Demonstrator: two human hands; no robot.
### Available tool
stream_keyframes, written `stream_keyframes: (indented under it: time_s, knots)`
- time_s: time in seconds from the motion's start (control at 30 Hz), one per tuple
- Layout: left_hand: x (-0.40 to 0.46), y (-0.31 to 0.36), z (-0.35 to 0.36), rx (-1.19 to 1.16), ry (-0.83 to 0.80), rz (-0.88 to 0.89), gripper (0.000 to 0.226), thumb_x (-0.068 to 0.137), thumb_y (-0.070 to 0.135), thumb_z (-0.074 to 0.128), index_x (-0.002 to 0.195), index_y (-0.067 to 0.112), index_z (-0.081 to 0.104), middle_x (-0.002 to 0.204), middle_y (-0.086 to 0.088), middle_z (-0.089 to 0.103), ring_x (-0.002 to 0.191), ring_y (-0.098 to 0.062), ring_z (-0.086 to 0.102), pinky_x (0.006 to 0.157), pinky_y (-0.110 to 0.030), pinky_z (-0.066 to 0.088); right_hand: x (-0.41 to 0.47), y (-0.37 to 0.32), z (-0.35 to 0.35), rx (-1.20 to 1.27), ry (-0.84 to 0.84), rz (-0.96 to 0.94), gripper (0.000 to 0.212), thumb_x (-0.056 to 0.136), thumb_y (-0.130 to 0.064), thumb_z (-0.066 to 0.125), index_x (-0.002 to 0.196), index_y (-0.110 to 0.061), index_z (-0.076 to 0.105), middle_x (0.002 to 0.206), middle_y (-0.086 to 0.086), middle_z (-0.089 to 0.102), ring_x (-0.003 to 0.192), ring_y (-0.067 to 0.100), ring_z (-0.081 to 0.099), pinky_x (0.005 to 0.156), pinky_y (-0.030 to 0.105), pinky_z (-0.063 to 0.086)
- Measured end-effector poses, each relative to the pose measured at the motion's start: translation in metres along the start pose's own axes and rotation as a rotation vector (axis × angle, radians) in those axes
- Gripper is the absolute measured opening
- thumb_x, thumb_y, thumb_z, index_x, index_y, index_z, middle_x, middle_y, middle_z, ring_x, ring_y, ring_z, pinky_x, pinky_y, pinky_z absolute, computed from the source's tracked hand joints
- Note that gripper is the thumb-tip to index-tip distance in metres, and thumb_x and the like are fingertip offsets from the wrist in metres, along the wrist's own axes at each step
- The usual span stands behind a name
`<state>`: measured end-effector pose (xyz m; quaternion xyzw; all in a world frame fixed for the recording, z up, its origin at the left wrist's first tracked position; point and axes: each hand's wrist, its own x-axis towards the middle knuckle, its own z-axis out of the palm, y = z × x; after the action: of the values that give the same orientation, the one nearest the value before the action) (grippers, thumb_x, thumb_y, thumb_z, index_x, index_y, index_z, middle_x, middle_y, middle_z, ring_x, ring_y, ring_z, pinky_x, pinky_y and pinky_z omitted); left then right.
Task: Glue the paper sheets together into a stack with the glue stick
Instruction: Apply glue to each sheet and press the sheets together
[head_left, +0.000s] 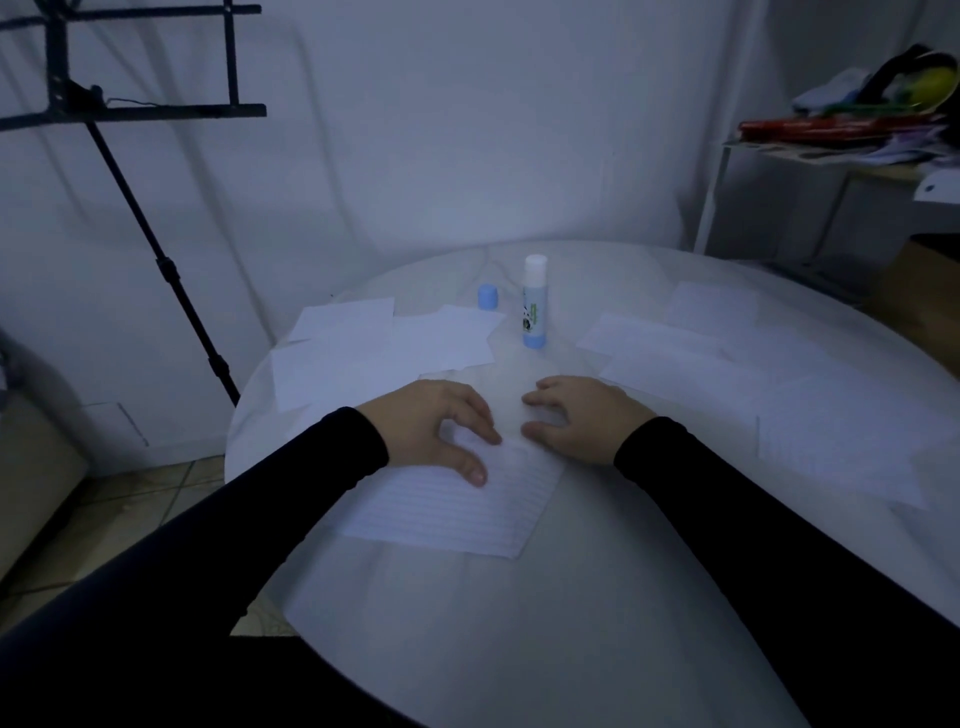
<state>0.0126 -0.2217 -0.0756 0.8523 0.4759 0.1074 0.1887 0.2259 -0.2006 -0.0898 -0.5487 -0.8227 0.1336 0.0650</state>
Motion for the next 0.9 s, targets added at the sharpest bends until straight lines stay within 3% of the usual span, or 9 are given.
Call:
stream_keyframes:
  time_s: [0.27, 0.43, 0.53, 0.6, 0.73, 0.9]
  knots:
    - [-0.023, -0.017, -0.007, -0.037, 0.032, -0.093, 0.041, 0.049, 0.042, 0.09, 0.087, 0.033, 0.077, 0.1, 0.022, 0.061, 0.09, 0.014, 0.052, 0.073, -0.002, 0.035, -0.007, -0.016, -0.001, -0.074, -0.038, -0.035, 0.053, 0.094, -0.049, 0.042, 0.143, -0.03, 0.036, 0.154, -0.004, 0.026, 0.14, 0.02, 0.026, 0.113, 0.042, 0.023]
    - [-0.029, -0.016, -0.01, -0.035, 0.039, -0.129, 0.037, 0.05, 0.039, 0.092, 0.083, 0.031, 0.077, 0.099, 0.019, 0.063, 0.087, 0.01, 0.053, 0.071, -0.004, 0.036, -0.011, -0.015, 0.0, -0.069, -0.03, -0.039, 0.053, 0.094, -0.05, 0.04, 0.143, -0.03, 0.035, 0.155, -0.005, 0.024, 0.141, 0.018, 0.024, 0.112, 0.041, 0.02]
    - [-0.024, -0.013, -0.017, -0.037, 0.029, -0.14, 0.031, 0.053, 0.047, 0.088, 0.08, 0.037, 0.075, 0.097, 0.018, 0.064, 0.087, 0.003, 0.056, 0.07, -0.008, 0.038, -0.006, -0.014, 0.0, -0.047, -0.024, -0.035, 0.053, 0.092, -0.051, 0.045, 0.14, -0.03, 0.04, 0.153, -0.005, 0.029, 0.14, 0.018, 0.028, 0.114, 0.04, 0.022]
    - [-0.016, -0.011, -0.025, -0.003, 0.057, -0.149, 0.032, 0.057, 0.057, 0.08, 0.083, 0.039, 0.073, 0.095, 0.018, 0.064, 0.086, 0.0, 0.058, 0.07, -0.013, 0.04, 0.0, -0.012, -0.001, -0.009, 0.003, -0.039, 0.051, 0.089, -0.052, 0.049, 0.135, -0.028, 0.048, 0.146, -0.005, 0.04, 0.134, 0.017, 0.037, 0.112, 0.039, 0.027]
    - [0.008, -0.014, -0.045, 0.103, 0.126, -0.263, 0.03, 0.072, 0.054, 0.073, 0.094, 0.034, 0.072, 0.097, 0.021, 0.06, 0.085, -0.004, 0.057, 0.074, -0.019, 0.039, 0.02, -0.014, -0.011, 0.065, 0.118, -0.031, 0.042, 0.088, -0.044, 0.055, 0.125, -0.025, 0.058, 0.133, -0.004, 0.054, 0.125, 0.016, 0.047, 0.106, 0.032, 0.035]
    - [0.031, -0.049, -0.064, 0.16, 0.121, -0.426, 0.034, 0.081, 0.045, 0.07, 0.111, 0.03, 0.068, 0.119, 0.01, 0.06, 0.092, -0.008, 0.049, 0.084, -0.019, 0.033, 0.055, -0.032, -0.016, 0.098, 0.197, -0.055, 0.035, 0.09, -0.034, 0.055, 0.121, -0.019, 0.061, 0.126, 0.0, 0.059, 0.117, 0.016, 0.052, 0.103, 0.03, 0.039]
